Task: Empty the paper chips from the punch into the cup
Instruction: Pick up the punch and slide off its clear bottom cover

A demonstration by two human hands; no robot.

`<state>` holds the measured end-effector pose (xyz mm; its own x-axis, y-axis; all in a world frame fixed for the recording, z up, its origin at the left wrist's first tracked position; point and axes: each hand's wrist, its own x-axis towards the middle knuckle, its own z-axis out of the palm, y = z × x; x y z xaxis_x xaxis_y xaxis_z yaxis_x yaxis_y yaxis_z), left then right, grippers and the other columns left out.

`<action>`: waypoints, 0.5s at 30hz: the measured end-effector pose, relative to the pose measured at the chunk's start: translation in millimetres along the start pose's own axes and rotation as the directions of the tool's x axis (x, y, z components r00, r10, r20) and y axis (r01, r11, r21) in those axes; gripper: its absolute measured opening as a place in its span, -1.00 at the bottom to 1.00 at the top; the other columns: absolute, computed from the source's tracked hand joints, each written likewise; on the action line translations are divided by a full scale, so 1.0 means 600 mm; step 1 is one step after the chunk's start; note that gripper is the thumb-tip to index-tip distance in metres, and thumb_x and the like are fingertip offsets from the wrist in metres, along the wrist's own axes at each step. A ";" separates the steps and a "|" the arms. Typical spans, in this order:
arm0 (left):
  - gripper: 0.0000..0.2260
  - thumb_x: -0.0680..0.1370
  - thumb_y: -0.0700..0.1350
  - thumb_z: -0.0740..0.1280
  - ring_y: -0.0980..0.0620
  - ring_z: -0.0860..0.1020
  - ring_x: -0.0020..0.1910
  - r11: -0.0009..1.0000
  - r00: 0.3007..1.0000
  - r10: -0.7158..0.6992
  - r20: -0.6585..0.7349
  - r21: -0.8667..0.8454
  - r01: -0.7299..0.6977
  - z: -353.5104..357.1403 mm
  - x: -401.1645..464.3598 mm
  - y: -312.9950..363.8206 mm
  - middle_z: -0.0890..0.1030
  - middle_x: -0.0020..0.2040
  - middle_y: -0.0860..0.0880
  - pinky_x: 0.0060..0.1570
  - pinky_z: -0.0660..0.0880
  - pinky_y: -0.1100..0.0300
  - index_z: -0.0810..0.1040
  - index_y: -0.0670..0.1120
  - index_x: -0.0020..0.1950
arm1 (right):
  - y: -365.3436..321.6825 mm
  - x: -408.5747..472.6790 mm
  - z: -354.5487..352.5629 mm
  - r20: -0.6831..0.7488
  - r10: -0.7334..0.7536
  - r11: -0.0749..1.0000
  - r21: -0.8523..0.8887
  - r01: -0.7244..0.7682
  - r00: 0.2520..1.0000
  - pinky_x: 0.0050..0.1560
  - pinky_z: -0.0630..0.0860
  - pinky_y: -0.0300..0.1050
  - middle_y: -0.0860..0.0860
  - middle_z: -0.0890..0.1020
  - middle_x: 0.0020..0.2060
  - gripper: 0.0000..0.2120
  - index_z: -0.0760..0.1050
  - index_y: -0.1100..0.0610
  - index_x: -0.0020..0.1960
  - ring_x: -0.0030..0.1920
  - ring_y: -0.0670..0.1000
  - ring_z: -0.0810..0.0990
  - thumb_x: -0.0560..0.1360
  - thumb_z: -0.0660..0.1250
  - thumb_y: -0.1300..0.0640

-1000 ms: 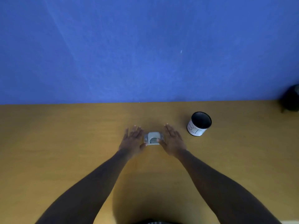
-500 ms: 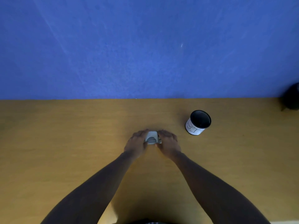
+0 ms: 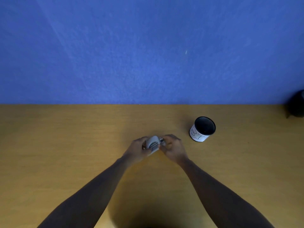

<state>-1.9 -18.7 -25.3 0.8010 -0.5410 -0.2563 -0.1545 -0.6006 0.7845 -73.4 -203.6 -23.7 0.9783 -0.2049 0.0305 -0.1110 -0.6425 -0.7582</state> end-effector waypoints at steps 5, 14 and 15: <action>-0.79 0.38 -0.17 0.34 0.00 0.64 -0.24 0.766 0.960 -0.245 0.132 -0.581 0.276 0.001 -0.035 0.005 0.62 -0.15 -0.15 -0.09 0.62 -0.03 0.60 -0.14 0.00 | -0.037 0.008 -0.007 0.103 0.021 0.982 0.183 -0.040 0.994 -0.06 0.59 -0.18 -0.02 0.63 0.04 -0.65 0.60 0.10 0.18 -0.09 -0.04 0.65 0.44 0.50 0.02; -0.56 0.43 -0.16 0.22 -0.24 0.57 -0.09 0.390 0.916 -0.140 0.375 -0.830 0.400 0.001 -0.071 0.032 0.58 0.01 -0.24 -0.20 0.57 -0.04 0.50 -0.11 0.32 | -0.069 0.020 0.003 0.018 -0.016 0.992 0.128 0.014 1.000 -0.05 0.56 -0.07 0.01 0.64 -0.15 -0.86 0.68 0.11 -0.03 -0.10 -0.04 0.61 0.50 0.42 0.06; -0.56 0.46 -0.18 0.20 -0.24 0.57 -0.09 0.360 0.919 -0.114 0.378 -0.846 0.393 0.003 -0.072 0.034 0.58 0.03 -0.24 -0.19 0.57 -0.05 0.47 -0.09 0.35 | -0.072 0.022 0.003 0.007 0.000 0.993 0.121 -0.001 1.000 -0.04 0.56 -0.07 0.02 0.65 -0.15 -0.86 0.68 0.12 -0.05 -0.11 -0.04 0.61 0.51 0.41 0.06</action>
<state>-40.9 -8.8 0.6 0.5351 -0.6511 -0.5383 0.7482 0.0693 0.6599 -55.3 -177.1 8.5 0.9795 -0.1995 0.0260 -0.0896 -0.5485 -0.8313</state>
